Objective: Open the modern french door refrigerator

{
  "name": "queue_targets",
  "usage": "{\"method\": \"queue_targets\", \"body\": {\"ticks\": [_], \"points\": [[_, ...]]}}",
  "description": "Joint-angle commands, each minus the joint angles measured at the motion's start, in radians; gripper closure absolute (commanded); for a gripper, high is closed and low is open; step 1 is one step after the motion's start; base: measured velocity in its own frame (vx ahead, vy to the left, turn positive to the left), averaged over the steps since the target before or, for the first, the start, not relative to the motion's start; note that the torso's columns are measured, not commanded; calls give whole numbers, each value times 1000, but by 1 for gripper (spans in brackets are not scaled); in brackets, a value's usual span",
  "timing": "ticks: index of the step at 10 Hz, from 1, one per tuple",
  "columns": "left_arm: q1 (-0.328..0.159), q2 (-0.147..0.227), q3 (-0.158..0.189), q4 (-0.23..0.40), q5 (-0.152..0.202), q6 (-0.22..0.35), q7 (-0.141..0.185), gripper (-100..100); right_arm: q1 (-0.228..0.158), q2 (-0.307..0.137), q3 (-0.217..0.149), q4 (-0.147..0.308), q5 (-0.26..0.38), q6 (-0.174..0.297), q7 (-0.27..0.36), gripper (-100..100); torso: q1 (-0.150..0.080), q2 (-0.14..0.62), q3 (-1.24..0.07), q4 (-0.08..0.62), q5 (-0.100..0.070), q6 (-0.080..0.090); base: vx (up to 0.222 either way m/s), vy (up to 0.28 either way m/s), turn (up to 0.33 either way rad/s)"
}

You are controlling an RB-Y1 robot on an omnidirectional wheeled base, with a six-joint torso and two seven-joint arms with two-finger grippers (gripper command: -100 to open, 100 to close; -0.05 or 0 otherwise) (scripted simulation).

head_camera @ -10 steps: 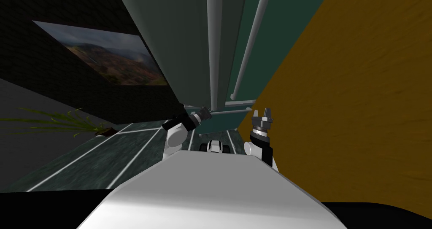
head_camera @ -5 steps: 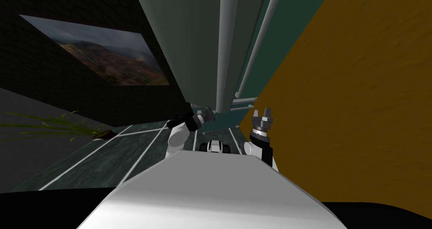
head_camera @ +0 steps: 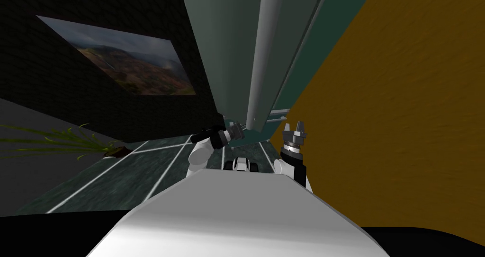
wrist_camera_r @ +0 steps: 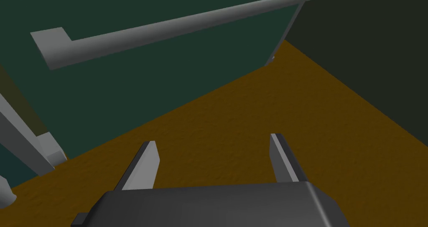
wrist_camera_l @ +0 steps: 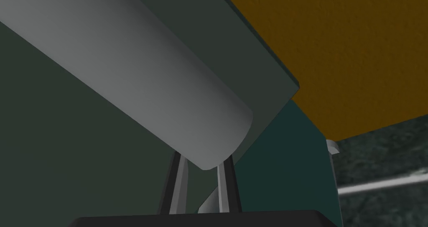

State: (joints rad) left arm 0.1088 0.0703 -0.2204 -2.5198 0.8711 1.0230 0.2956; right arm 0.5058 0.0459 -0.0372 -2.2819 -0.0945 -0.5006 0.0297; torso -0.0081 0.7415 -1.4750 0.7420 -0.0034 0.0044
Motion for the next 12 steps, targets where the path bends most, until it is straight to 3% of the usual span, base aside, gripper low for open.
{"method": "queue_targets", "body": {"ticks": [1, 6, 7, 12], "points": [[-12, -7, -39, -6, 76, 43, -38, 100, 0, 0, 0, 0, 0, 0, 0, 0, 5, 1, 2, -1, 2, -1, -2, 280, -72], [-23, -10, -89, -10, 209, 108, -103, 100, 0, 0, 0, 0, 0, 0, 0, 0, 6, 8, 5, 3, 3, -2, -21, 233, -45], [-45, -16, -61, -21, 207, 150, -60, -100, 0, 0, 0, 0, 0, 0, 0, 0, 5, 8, 4, 5, 3, -2, 20, 80, 191], [-143, -53, -6, -67, 263, 280, 42, -100, 2, 1, -2, 0, 0, 0, 0, 0, 2, -7, -4, -4, 1, -3, 31, -66, 205]]}}
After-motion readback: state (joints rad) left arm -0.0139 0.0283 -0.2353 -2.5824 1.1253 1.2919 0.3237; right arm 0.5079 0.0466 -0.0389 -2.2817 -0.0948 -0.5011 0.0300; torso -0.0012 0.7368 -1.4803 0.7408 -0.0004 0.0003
